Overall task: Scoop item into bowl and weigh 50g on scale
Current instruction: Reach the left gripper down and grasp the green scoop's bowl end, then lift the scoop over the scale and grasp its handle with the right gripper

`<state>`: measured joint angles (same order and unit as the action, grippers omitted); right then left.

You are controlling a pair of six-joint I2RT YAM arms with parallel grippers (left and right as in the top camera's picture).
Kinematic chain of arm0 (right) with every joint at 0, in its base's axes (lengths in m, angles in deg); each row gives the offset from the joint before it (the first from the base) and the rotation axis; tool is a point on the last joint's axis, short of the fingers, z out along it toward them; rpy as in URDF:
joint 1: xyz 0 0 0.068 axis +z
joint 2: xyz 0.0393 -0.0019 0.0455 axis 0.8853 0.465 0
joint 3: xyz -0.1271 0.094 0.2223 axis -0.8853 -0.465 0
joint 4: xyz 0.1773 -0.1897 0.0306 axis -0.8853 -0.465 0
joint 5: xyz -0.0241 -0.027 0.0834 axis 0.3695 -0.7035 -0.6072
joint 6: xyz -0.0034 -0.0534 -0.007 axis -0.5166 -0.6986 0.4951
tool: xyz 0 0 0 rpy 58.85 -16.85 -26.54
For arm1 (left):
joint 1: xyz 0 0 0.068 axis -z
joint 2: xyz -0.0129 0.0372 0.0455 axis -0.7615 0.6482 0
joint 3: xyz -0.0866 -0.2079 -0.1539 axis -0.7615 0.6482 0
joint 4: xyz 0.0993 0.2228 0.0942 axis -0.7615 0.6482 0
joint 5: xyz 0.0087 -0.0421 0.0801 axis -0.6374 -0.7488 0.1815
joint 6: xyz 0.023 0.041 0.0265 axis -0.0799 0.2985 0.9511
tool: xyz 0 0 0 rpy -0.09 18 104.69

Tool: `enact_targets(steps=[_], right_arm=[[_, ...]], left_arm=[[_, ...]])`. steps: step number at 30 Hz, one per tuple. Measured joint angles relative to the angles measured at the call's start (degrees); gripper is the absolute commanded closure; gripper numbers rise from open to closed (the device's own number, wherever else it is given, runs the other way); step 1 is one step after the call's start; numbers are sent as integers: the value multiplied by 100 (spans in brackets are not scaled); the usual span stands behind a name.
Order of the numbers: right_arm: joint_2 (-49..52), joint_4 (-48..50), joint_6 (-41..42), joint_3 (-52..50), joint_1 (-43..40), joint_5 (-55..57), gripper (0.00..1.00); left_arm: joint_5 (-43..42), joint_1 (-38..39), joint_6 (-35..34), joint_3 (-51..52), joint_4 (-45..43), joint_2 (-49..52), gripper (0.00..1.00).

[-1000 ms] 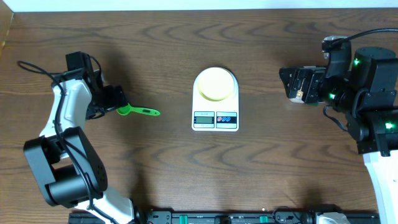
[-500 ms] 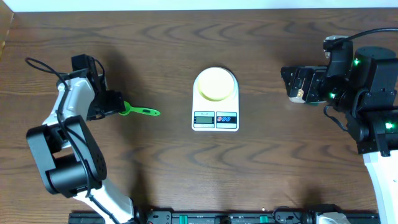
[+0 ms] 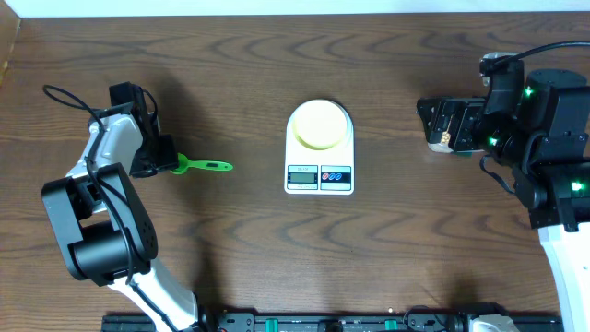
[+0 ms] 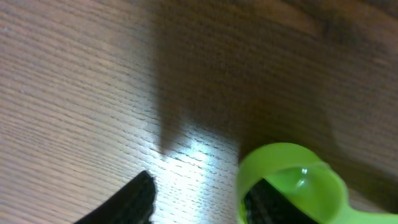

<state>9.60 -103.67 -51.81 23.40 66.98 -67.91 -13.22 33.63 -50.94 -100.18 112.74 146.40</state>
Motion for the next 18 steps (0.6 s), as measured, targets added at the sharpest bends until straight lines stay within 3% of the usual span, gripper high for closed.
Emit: enact_targets(steps=[3, 6, 9, 18], right_arm=[[0, 9, 0, 0, 0, -2, 1], [0, 20, 0, 0, 0, 0, 1], [0, 24, 0, 0, 0, -2, 1], [0, 33, 0, 0, 0, 0, 1]], left_arm=[[11, 0, -28, 0, -42, 2, 81], [15, 0, -46, 0, -85, 2, 89], [13, 0, -90, 0, -94, 2, 92], [-149, 0, -149, 0, -214, 2, 92]])
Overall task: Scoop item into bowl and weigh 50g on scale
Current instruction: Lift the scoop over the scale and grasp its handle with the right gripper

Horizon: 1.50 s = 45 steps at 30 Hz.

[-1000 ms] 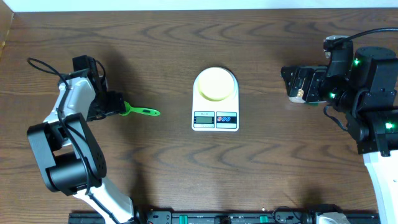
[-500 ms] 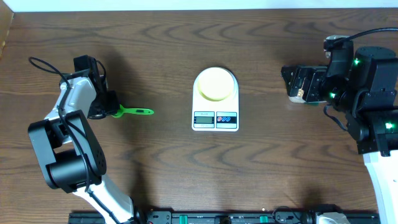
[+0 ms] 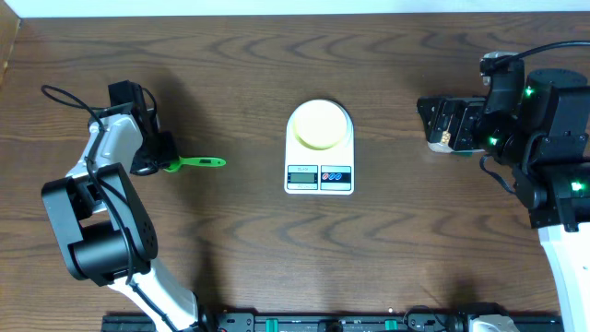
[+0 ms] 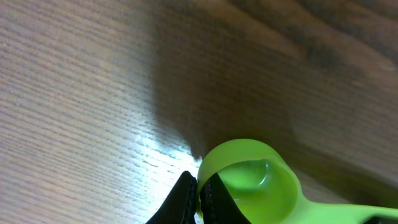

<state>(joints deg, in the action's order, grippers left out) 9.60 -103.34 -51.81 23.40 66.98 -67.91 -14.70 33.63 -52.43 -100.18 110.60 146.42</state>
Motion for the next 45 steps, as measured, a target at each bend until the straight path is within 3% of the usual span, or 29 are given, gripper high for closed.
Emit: enact_targets(steps=[17, 23, 31, 37, 45], right_arm=[[0, -79, -2, 0, 0, 0, 1], [0, -35, 2, 0, 0, 0, 2], [0, -20, 420, 0, 0, -317, 2], [0, 280, 577, 0, 105, -1469, 1], [7, 527, 603, 0, 564, -2555, 7]], left_arm=[[-509, 9, -127, 2, 341, -164, 93], [-1010, 72, -216, 0, 321, -1467, 93], [-2487, 227, -514, -35, 313, -3185, 93], [-3560, 824, -927, -35, 286, -3305, 93], [-4061, 2192, -1357, -33, -240, -3276, 94]])
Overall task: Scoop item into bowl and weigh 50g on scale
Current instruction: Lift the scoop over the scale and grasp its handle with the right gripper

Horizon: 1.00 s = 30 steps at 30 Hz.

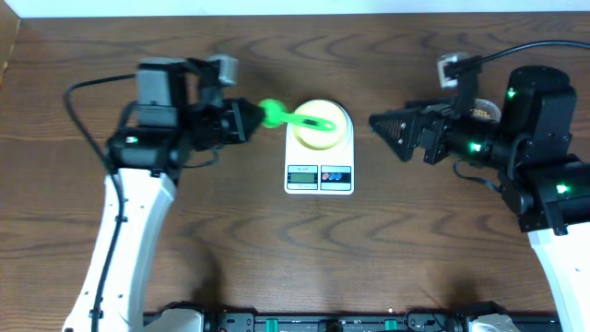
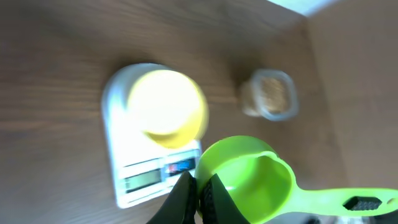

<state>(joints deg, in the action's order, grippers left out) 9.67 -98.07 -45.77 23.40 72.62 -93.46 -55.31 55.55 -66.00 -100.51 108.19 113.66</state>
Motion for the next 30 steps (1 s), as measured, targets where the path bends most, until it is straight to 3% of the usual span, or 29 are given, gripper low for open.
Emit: enact_targets(steps=[10, 19, 23, 30], right_arm=[[343, 37, -7, 2, 345, -1008, 14], [380, 26, -66, -63, 551, -1143, 41], [380, 11, -66, -144, 555, -1134, 43], [382, 37, -68, -160, 557, -1054, 56]], left_arm=[[-369, 881, -411, 0, -433, 2, 93], [-566, 970, -557, 0, -549, 2, 93], [-579, 970, -605, 0, -581, 2, 93], [-608, 992, -750, 0, -625, 2, 93]])
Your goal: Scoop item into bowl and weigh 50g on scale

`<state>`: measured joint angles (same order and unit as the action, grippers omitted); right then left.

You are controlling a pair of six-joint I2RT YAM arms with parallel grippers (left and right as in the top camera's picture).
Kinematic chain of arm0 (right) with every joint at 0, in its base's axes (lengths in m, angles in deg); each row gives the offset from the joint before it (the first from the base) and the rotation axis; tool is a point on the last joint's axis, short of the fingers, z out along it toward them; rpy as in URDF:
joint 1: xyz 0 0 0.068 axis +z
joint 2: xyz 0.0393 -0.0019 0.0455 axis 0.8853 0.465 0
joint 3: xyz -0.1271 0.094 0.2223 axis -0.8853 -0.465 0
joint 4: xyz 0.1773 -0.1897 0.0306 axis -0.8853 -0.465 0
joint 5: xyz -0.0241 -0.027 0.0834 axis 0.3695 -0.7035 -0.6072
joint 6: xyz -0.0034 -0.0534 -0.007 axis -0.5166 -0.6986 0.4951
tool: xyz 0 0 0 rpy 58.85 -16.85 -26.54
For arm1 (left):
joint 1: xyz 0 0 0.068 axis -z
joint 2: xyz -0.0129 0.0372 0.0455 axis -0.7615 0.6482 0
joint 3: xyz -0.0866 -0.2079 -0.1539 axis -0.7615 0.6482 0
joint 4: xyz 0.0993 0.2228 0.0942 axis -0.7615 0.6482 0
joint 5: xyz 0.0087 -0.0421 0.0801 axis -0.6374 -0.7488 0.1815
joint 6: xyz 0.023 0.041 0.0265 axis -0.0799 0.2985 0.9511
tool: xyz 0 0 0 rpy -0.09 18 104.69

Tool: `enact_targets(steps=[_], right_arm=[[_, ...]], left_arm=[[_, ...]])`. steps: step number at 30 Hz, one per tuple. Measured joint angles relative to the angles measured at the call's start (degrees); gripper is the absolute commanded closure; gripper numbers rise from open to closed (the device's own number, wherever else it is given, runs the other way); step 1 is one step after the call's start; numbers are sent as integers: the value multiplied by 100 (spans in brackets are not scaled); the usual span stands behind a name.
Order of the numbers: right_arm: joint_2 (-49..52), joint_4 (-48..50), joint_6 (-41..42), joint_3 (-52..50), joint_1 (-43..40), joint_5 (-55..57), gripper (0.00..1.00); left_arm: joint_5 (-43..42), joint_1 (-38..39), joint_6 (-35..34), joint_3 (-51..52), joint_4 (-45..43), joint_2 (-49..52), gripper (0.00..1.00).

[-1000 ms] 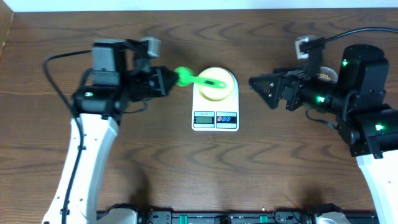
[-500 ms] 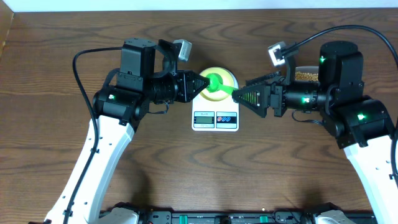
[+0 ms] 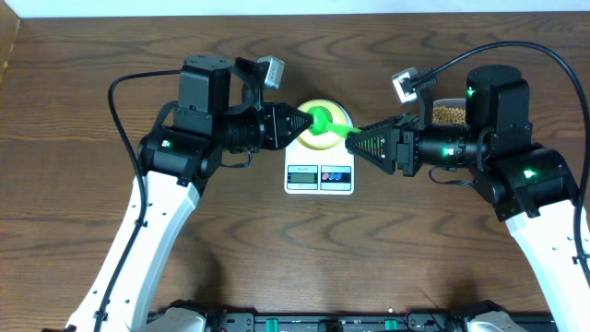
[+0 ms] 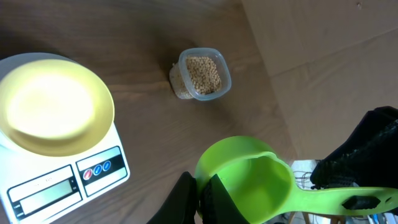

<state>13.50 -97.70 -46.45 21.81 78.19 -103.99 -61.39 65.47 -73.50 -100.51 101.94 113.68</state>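
My left gripper (image 3: 302,123) is shut on the rim of the green scoop (image 3: 322,118), holding it in the air over the yellow bowl (image 3: 313,141) on the white scale (image 3: 320,177). In the left wrist view the fingertips (image 4: 186,186) pinch the empty cup of the scoop (image 4: 249,180). Its handle points right, and its end meets the tip of my right gripper (image 3: 361,140). Whether those fingers grip the handle does not show. The clear tub of grain (image 3: 449,115) stands at the right, behind the right arm.
The scale's display and buttons (image 4: 62,180) face the front edge. The tub of grain (image 4: 202,74) has no lid. The right arm's black body (image 4: 367,155) hangs close above the scoop handle. Both arms lean in over the table's middle.
The left gripper carried the scoop right, from left of the scale to over the bowl. The right gripper came left and lower, and its tip now meets the handle's end.
At first the left gripper stood open around the scoop's cup on the table at the far left. Then it was shut on the rim. Later it held the scoop aloft beside the scale, while the right arm reached inward. Now both meet over the scale.
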Motion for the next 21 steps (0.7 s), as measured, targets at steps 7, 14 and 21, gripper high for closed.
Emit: enact_targets(steps=[7, 14, 21], right_arm=[[0, 7, -2, -11, 0, 114, 62], [0, 37, -11, -11, 0, 219, 77], [0, 68, -24, -15, 0, 291, 96]], left_arm=[[-2, 13, -2, 0, 0, 0, 93], [-2, 142, -17, 0, 0, 0, 93], [-17, 149, -17, 0, 0, -2, 93]])
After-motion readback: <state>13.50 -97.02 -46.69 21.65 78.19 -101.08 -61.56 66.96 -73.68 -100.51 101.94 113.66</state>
